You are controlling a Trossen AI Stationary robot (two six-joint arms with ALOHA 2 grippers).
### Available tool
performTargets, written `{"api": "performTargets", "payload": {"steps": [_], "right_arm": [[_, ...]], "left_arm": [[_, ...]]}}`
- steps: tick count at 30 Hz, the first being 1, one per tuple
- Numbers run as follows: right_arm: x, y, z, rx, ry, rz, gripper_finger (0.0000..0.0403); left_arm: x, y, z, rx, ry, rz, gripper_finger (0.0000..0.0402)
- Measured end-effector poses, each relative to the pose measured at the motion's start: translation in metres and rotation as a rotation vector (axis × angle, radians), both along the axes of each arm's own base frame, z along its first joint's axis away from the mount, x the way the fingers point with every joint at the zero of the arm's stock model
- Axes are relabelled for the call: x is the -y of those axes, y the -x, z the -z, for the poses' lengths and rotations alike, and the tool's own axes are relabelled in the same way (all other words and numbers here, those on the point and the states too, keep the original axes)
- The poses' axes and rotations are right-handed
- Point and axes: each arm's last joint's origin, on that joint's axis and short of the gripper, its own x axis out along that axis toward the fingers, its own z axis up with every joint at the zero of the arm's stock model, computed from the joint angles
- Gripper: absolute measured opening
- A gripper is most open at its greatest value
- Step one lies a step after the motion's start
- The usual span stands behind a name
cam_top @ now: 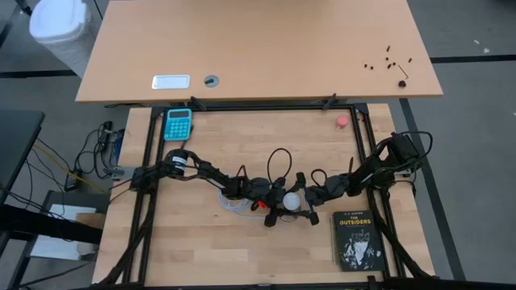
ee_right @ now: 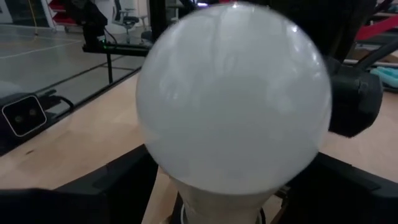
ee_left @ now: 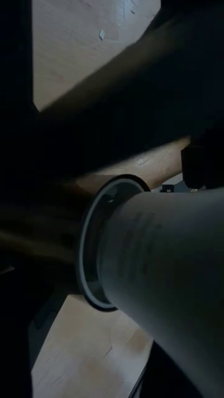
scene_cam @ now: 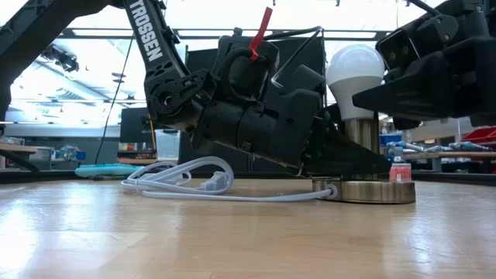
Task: Screw lightbulb
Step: Insert the lightbulb into the lamp
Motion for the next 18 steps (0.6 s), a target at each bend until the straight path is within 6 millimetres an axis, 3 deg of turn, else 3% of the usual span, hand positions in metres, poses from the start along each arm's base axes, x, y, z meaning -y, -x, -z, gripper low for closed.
{"api": "performTargets", "payload": {"steps": [10, 18], "right_arm": [[0.0003, 0.0010, -0.0022, 0.007, -0.012, 0.002, 0.0314], [0.0018, 0.0047, -0.0061, -0.004, -0.026, 0.007, 0.0325]], "left_arm": [[0.0000, 0.0002, 0.0008, -0.012, -0.001, -0.001, 0.0193], [-0.0003, 0.0002, 0.0009, -0.014, -0.002, -0.009, 0.0193]]}}
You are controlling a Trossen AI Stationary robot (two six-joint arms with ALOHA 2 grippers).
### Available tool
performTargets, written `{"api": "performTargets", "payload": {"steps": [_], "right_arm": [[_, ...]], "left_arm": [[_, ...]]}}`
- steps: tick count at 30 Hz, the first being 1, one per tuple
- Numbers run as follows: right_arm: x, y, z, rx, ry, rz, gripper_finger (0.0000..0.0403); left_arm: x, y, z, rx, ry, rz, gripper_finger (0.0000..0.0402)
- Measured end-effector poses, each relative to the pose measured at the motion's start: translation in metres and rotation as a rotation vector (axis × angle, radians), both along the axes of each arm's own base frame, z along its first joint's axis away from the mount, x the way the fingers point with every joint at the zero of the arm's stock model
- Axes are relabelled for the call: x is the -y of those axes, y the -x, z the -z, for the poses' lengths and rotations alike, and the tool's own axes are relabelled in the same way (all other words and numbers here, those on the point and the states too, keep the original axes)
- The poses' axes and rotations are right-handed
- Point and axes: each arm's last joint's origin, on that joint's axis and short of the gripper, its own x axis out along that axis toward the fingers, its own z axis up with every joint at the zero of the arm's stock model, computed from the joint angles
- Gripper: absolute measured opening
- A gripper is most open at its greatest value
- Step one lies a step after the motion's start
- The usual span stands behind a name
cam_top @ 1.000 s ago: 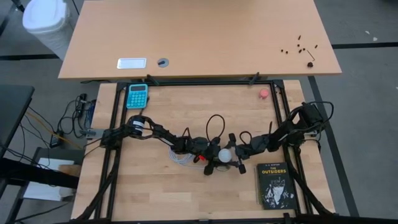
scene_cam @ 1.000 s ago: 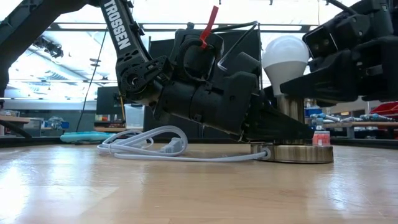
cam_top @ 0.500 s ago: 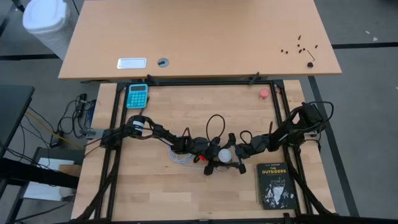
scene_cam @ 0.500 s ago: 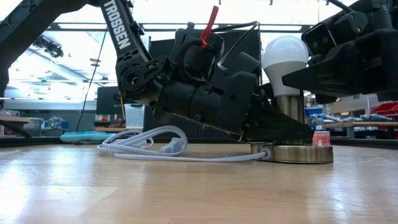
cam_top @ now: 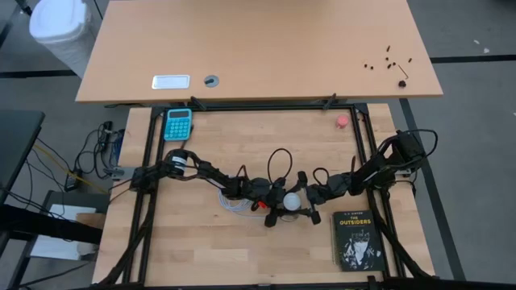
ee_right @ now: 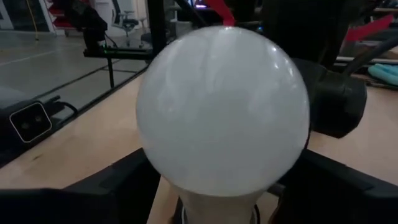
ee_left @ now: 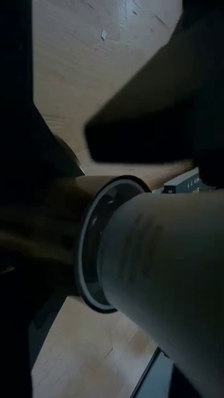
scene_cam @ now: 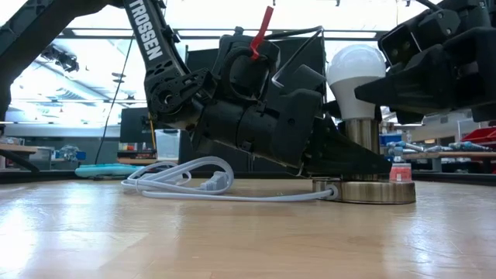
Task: Screw lightbulb
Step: Insert the lightbulb into the lamp
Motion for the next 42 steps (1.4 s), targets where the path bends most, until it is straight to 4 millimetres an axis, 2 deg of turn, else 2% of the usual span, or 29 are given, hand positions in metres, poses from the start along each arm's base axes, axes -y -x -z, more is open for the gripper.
{"api": "performTargets", "payload": {"steps": [9, 26, 42], "right_arm": [[-0.0007, -0.0017, -0.0025, 0.015, -0.025, 0.003, 0.0343], [-0.0008, -0.0022, -0.0057, 0.042, -0.049, 0.004, 0.0337], [-0.0008, -0.0023, -0.0066, 0.056, -0.030, 0.002, 0.0292]], "left_arm": [[-0.0003, 0.0000, 0.0001, -0.002, 0.002, -0.011, 0.0193], [-0.0003, 0.0002, 0.0005, -0.003, 0.002, -0.012, 0.0193], [-0.0003, 0.0002, 0.0006, -0.003, 0.001, -0.012, 0.0193]]}}
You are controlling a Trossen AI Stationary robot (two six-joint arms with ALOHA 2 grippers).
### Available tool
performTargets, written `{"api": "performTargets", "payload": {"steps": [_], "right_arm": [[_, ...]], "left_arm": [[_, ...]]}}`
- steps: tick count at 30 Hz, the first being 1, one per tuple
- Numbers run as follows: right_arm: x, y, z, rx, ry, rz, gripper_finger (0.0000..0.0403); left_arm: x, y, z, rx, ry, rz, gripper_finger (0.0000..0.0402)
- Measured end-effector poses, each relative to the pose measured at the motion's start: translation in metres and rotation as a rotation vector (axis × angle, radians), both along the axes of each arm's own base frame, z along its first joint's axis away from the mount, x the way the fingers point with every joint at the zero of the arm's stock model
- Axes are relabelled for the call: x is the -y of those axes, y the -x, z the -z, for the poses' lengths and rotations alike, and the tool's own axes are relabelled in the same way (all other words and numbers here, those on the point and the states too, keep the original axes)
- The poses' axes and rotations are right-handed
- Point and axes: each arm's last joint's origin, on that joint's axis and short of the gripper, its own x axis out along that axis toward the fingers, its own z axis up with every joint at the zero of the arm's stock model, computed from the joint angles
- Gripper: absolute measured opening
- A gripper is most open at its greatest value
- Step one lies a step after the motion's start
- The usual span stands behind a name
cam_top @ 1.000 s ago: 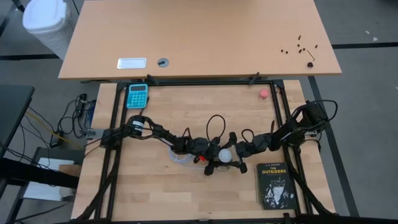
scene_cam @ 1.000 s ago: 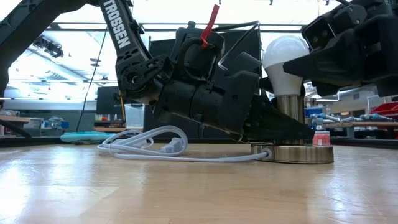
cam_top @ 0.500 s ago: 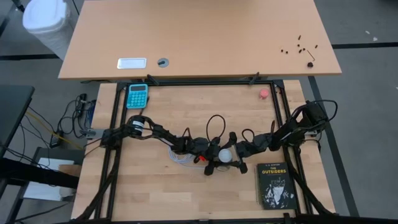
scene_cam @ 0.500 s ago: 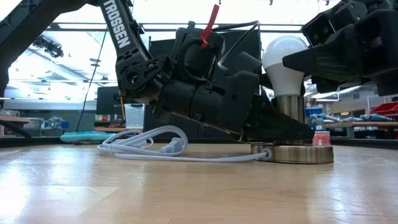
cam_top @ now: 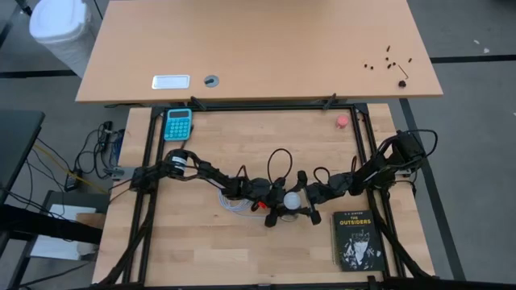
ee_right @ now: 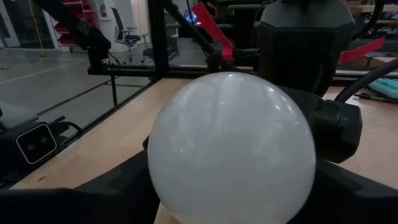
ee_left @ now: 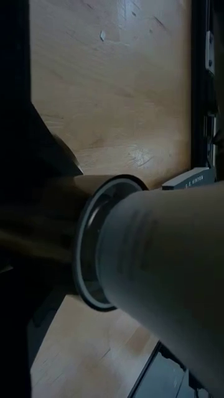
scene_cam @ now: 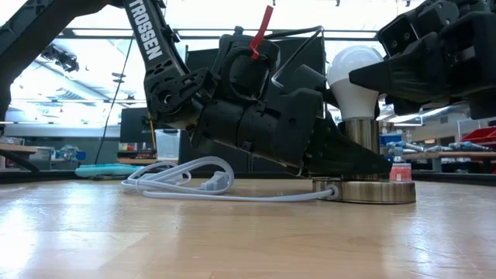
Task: Screw lightbulb
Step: Insert the lightbulb into the lamp
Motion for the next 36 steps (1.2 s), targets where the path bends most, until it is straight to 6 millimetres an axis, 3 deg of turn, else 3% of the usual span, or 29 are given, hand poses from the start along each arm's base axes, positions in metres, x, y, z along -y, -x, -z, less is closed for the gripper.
{"api": "performTargets", "payload": {"steps": [15, 24, 36], "right_arm": [[0.0000, -0.0001, -0.0001, 0.000, 0.000, 0.000, 0.0291], [0.0000, -0.0001, -0.0003, 0.003, 0.007, -0.001, 0.0243], [-0.0023, 0.0007, 0.0028, -0.026, 0.030, -0.015, 0.0234]], "left_arm": [[0.0000, 0.0000, 0.0000, 0.001, -0.002, 0.001, 0.0193], [0.0000, 0.0000, 0.0000, 0.001, -0.002, 0.001, 0.0193], [0.0000, 0.0000, 0.0000, 0.000, -0.002, 0.001, 0.0193]]}}
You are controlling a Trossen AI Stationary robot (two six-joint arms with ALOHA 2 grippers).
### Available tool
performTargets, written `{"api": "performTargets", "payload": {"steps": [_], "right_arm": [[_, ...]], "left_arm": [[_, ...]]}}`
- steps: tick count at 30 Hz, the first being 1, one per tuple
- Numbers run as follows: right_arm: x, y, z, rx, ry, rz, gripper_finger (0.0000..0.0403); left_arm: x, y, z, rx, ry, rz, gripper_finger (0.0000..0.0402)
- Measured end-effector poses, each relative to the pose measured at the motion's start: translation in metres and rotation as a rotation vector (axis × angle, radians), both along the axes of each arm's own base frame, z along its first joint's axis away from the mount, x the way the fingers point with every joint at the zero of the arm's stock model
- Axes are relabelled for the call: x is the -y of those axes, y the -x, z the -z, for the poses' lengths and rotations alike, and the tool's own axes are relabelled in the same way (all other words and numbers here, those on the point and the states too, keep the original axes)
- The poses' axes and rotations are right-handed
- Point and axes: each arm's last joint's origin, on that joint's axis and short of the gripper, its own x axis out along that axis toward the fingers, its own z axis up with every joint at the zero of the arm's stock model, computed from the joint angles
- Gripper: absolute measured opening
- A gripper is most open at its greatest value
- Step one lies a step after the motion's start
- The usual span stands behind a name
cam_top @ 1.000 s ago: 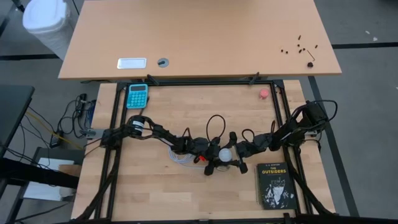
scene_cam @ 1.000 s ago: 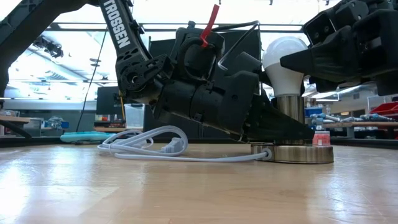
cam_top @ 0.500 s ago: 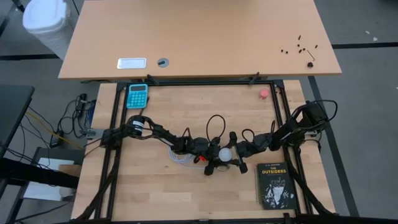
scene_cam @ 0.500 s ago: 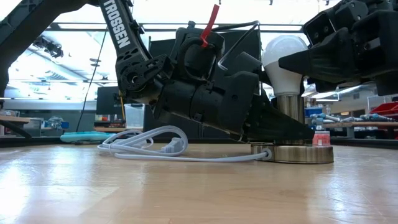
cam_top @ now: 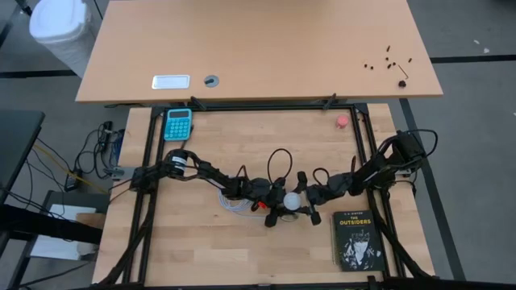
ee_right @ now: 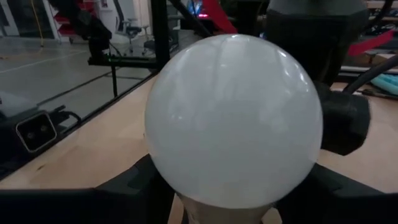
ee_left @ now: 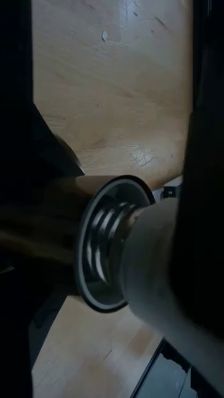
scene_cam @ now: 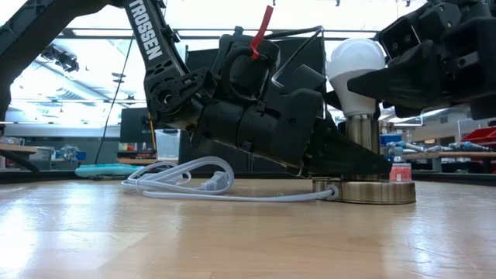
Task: Screw lightbulb
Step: Insert the lightbulb into the lamp
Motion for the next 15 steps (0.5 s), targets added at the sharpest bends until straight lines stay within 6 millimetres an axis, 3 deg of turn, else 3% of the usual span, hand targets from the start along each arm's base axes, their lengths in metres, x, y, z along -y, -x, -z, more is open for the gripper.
{"api": "performTargets", "payload": {"steps": [15], "right_arm": [[0.0000, 0.0017, 0.0059, -0.050, 0.040, -0.003, 0.0258]], "left_arm": [[0.0000, 0.0000, 0.0001, -0.004, 0.013, -0.004, 0.0193]]}}
